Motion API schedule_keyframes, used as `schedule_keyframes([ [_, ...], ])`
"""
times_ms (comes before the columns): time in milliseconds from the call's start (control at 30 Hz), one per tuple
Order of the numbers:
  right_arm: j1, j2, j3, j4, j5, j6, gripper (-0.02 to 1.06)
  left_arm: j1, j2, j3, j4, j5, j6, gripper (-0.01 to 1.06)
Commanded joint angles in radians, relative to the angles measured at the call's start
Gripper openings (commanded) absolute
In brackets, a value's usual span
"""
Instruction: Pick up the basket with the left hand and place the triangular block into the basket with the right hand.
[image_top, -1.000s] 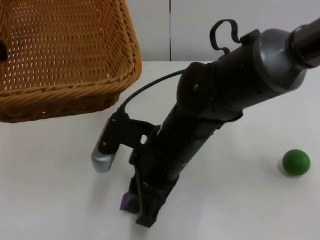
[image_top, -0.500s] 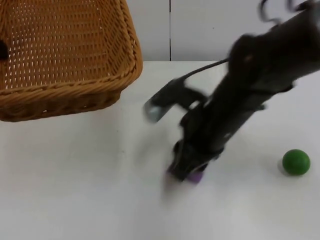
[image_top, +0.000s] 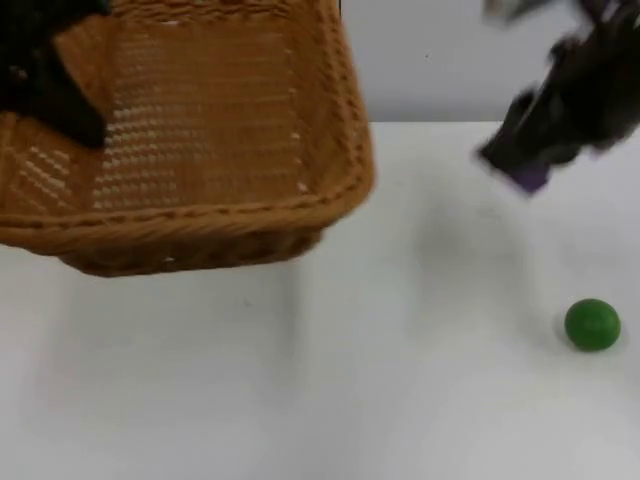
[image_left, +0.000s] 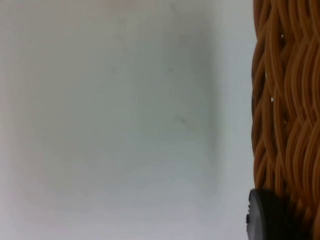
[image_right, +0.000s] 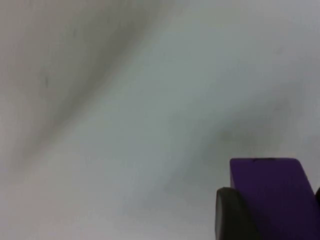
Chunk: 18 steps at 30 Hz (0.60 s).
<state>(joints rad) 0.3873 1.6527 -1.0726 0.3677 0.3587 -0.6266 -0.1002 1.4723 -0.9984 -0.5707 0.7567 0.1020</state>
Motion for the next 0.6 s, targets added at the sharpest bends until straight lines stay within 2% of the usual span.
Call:
schedule_keyframes([
  [0,-0.005,-0.122,0.005,-0.110,-0.003,0.107,0.00,-0.042,0.019,-0.003,-0.069,-0.035,-0.002,0.01],
  [33,-0.005,-0.122,0.005,-0.110,-0.003,0.107,0.00,-0.042,0.019,-0.003,-0.069,-0.035,-0.002,0.01],
  [167,-0.005,-0.259,0.005,-0.207,0.029,0.224,0.00,-0.102,0.075,-0.003,-0.079,-0.037,0.006,0.01],
  [367,0.003,-0.357,0.005,-0.207,0.054,0.279,0.00,-0.170,0.138,-0.003,-0.103,-0.061,0.006,0.01],
  [567,0.127,-0.388,0.005,-0.207,0.083,0.312,0.00,-0.253,0.195,-0.003,-0.155,-0.114,0.006,0.01],
])
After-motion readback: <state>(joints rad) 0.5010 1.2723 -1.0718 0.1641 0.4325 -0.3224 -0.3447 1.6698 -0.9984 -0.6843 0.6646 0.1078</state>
